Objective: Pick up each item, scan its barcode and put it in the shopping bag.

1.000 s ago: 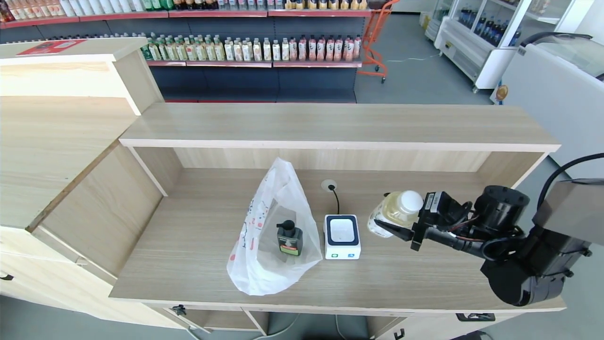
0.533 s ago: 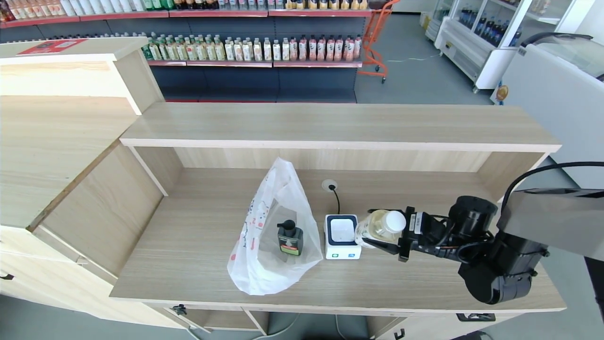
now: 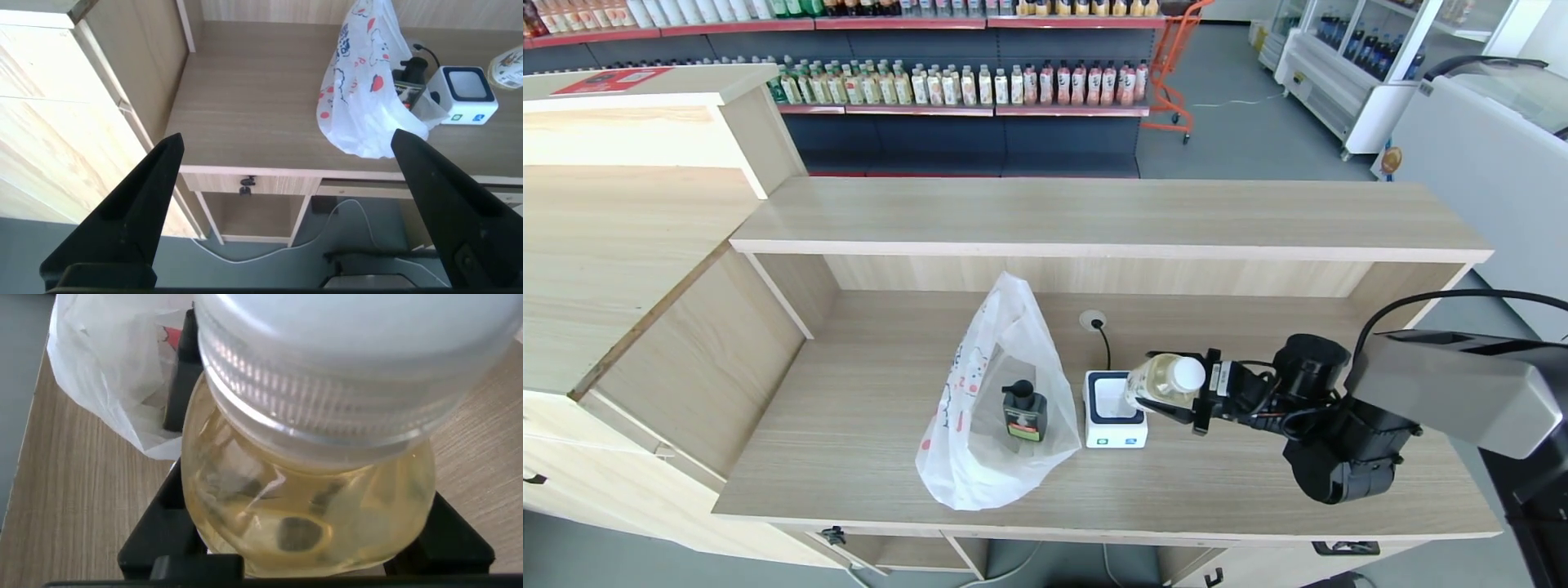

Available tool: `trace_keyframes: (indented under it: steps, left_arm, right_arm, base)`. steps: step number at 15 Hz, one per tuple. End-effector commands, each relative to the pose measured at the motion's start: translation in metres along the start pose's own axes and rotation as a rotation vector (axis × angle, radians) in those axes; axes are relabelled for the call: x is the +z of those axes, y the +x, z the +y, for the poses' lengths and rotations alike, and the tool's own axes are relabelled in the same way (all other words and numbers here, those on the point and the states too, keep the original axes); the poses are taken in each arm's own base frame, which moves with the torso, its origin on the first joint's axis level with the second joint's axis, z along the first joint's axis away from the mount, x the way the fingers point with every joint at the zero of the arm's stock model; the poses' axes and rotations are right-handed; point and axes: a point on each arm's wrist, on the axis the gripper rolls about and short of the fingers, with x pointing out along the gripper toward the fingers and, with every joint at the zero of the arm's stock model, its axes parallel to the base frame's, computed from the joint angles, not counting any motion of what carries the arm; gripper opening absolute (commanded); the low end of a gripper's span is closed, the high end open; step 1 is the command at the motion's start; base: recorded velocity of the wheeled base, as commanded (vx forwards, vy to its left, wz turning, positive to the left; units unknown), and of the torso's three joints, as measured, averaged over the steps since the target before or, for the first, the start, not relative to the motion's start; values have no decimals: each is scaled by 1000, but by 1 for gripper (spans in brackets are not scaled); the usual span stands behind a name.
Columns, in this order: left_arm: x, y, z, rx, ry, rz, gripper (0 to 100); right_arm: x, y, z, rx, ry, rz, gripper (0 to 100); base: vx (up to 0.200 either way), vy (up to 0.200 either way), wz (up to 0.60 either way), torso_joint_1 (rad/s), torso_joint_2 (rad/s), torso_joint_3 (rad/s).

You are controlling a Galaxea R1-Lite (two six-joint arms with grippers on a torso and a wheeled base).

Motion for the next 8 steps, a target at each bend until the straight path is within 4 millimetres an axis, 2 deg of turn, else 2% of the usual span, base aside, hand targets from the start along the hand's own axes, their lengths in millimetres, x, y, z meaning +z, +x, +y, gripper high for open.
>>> trace_keyframes:
  steps: [1,8]
  left_arm:
    - [0,0,0,0,0,-1,100]
    - [0,0,0,0,0,-1,100]
  right_arm:
    - [-11,8,4,7,1,-7,0]
    - [-24,29,5,13,-38,-48,0]
  base:
    - [0,0,0,0,0,0]
    - [0,0,0,0,0,0]
